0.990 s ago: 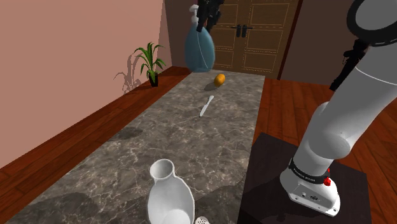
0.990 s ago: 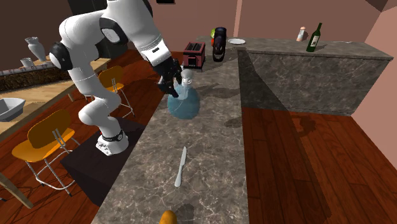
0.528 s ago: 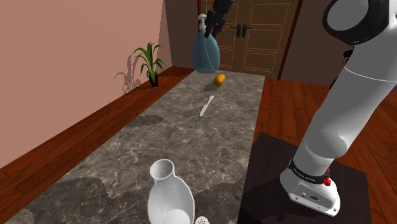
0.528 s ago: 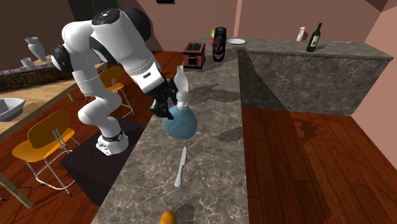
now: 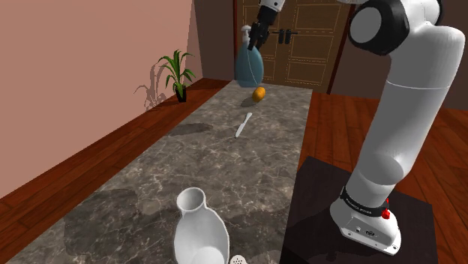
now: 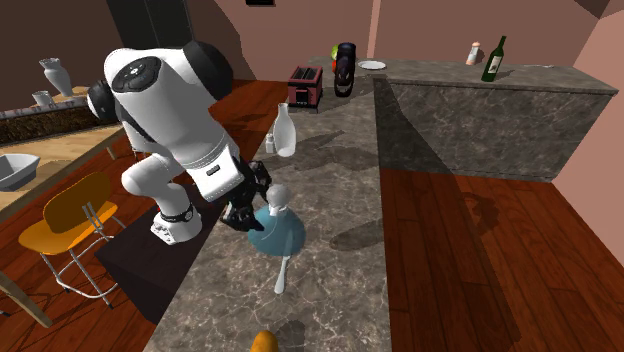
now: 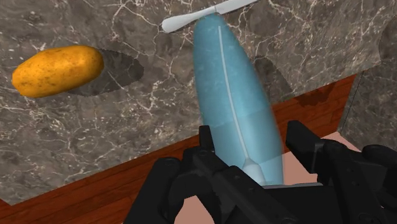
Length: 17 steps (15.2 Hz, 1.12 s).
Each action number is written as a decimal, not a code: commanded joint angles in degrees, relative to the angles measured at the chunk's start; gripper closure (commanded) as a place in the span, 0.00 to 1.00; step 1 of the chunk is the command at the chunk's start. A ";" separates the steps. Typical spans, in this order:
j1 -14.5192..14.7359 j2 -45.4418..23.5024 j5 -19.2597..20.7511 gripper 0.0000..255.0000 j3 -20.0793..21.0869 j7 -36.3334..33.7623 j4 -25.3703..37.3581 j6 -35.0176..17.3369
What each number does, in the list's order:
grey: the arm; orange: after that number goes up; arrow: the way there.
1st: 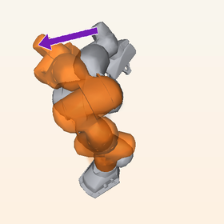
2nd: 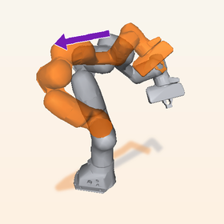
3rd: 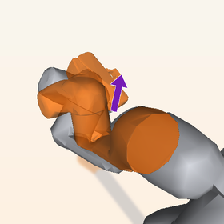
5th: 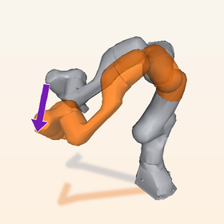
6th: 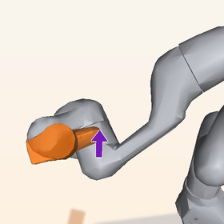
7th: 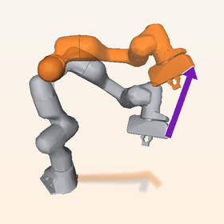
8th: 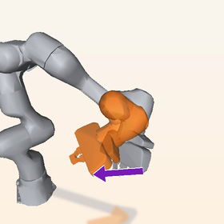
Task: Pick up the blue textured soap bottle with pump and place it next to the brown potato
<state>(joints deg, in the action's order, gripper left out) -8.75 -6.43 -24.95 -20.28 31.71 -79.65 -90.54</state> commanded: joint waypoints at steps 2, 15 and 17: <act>-2.91 -5.51 -2.49 1.00 -1.51 3.75 5.11 1.47; -3.84 -7.41 -3.55 1.00 -1.92 9.19 -2.41 -6.25; -3.63 -7.19 -3.54 1.00 -1.87 9.73 -4.22 -7.75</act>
<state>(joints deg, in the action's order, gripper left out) -12.50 -13.60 -28.44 -22.21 41.21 -83.13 -97.49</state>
